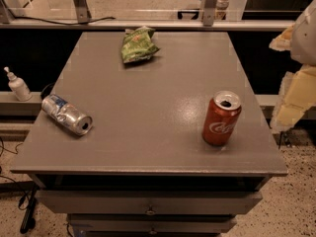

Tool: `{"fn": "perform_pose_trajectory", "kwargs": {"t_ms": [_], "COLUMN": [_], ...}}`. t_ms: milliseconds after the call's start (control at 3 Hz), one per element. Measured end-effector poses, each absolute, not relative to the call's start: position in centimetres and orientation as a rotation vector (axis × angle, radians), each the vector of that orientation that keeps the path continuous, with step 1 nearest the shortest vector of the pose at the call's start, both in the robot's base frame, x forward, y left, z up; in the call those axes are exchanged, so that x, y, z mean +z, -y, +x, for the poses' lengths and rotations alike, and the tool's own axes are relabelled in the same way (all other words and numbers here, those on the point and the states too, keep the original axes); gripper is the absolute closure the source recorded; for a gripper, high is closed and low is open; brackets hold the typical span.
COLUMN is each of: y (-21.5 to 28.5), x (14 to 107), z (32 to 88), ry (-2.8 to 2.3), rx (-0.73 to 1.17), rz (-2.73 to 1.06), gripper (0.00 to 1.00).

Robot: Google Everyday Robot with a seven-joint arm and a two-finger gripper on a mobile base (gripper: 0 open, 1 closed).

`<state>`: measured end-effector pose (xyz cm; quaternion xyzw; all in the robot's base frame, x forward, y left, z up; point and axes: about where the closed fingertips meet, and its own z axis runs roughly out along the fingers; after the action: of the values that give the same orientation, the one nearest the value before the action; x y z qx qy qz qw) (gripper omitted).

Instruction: Move green jalapeno chip bag near redbull can

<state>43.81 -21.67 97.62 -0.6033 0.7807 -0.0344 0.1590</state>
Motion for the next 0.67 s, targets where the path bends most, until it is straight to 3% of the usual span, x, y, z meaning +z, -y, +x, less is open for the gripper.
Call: {"fn": "perform_pose_trajectory", "kwargs": {"t_ms": [667], "y": [19.4], "x": [97.8], "z": [45.9], "ry": [-2.125], "rx": [-0.093], "rz": [-1.765], "gripper": [0.0]}}
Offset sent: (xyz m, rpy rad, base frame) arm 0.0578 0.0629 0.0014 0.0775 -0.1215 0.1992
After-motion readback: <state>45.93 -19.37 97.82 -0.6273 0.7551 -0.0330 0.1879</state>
